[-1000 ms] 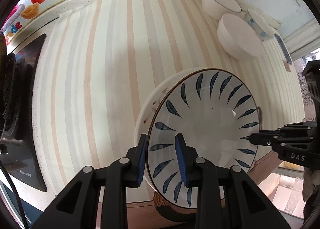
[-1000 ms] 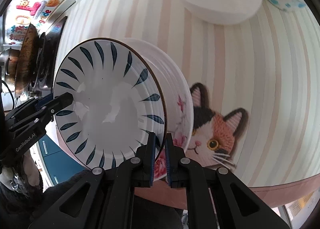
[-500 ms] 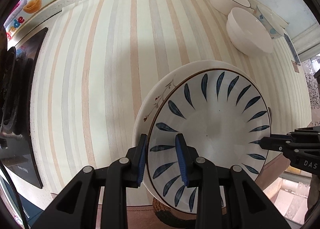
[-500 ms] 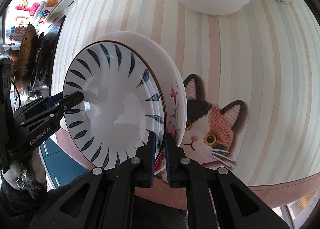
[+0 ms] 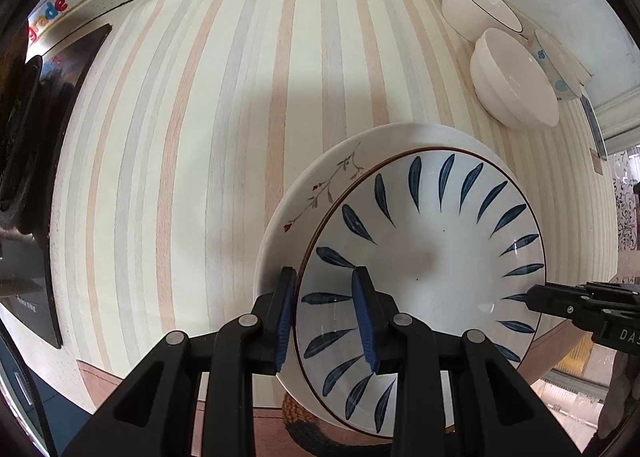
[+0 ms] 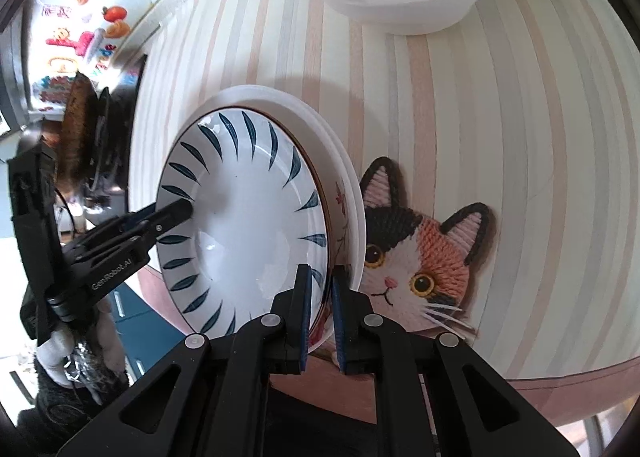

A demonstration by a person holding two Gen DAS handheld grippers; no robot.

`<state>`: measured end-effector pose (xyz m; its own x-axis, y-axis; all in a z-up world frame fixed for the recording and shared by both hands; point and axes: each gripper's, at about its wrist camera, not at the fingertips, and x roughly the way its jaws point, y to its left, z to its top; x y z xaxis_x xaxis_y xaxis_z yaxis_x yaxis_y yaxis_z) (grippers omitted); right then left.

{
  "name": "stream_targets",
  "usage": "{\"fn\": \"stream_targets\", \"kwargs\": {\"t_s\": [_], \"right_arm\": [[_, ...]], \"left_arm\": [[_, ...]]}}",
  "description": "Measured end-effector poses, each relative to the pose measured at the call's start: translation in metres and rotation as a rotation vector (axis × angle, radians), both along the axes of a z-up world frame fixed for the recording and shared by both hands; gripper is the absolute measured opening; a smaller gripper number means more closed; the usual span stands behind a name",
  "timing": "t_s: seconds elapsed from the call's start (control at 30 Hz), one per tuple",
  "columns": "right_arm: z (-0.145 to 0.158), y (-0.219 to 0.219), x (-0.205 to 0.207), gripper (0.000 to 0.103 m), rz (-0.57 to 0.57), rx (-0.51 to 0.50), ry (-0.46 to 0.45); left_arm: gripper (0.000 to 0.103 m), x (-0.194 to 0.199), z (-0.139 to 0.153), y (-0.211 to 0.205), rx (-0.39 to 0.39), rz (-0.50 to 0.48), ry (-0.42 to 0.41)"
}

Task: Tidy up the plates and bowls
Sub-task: 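Lower the three-plate stack onto the counter by the cat mat and open the right tool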

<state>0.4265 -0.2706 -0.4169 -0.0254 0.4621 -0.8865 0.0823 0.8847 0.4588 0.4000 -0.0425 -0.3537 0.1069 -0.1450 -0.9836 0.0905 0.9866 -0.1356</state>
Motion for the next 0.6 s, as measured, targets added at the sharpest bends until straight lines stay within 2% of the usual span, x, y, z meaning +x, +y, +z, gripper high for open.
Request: {"fn": "stream_targets", "kwargs": {"t_s": [0.33,0.43,0.6], "right_arm": [[0.012,-0.013,-0.009,0.013,-0.032,-0.012,-0.027],[0.020,-0.013,-0.010,0.013,-0.044,-0.026,-0.039],[0.045,-0.002,-0.026,0.013,-0.038,-0.101,-0.095]], "left_arm": [[0.026,-0.006,-0.004,-0.008,0.053,-0.021,-0.012],[0.026,-0.014,0.010,-0.009,0.058,-0.004,-0.043],[0.026,-0.044,0.055,-0.004,0.072,0.017,-0.127]]}}
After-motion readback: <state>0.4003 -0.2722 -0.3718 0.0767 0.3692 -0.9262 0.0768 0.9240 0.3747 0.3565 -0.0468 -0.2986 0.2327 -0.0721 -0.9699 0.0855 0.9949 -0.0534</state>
